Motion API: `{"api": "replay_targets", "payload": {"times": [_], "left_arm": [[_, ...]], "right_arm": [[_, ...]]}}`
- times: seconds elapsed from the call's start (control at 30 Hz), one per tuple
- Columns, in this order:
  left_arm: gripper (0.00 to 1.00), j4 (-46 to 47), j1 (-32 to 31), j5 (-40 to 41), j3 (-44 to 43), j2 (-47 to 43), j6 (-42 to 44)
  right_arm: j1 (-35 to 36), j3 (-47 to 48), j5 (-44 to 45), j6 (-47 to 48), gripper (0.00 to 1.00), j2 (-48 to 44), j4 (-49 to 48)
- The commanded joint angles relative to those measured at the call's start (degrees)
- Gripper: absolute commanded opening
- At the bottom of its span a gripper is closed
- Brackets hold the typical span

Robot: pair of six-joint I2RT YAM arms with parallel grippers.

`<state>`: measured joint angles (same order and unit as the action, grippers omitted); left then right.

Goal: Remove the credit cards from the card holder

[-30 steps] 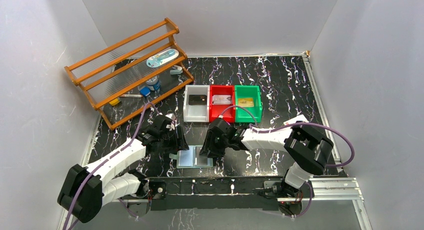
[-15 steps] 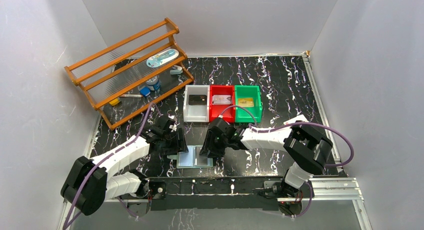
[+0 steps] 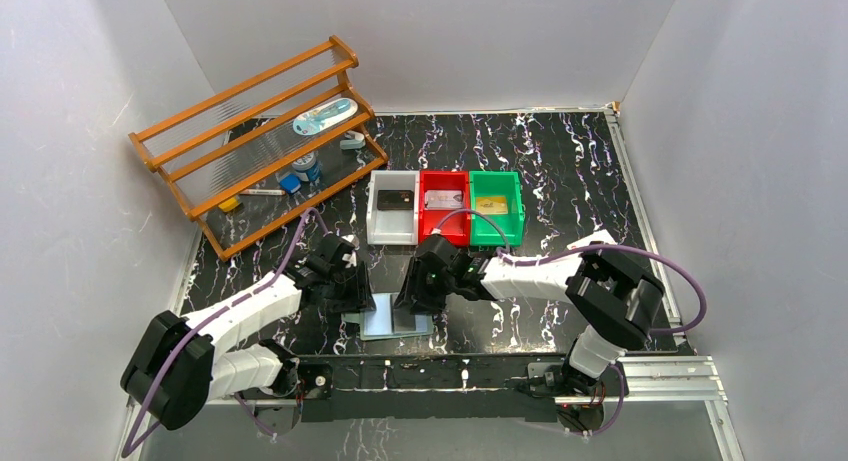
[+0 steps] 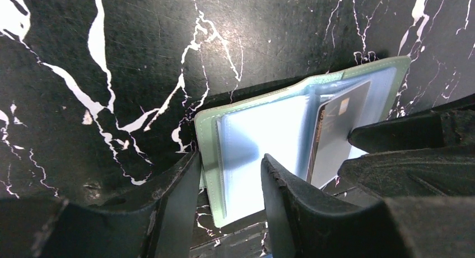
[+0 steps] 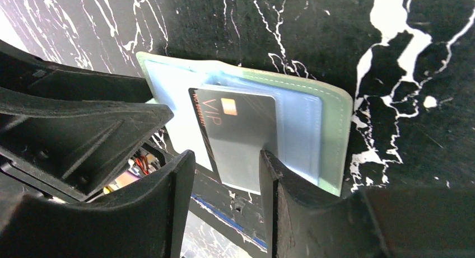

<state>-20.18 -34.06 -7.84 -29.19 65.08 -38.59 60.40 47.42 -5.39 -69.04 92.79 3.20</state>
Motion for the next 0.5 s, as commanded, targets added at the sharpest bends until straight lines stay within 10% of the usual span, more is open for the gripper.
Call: {"api": "replay_targets", "payload": {"times": [0.0,0.47], "left_arm": [[0.41,-0.54,-0.68,-1.97,0.28,-1.18,-0.37],[0.54,-3.2,-0.66,1.95,-2.76,-2.71,-0.39]], "right_arm": [[-0.02,1.29,-0.6,0.92,0.54,1.23,-1.76],[-0.02,3.12,7.08,3.69,0.55,-3.28,9.21]]}}
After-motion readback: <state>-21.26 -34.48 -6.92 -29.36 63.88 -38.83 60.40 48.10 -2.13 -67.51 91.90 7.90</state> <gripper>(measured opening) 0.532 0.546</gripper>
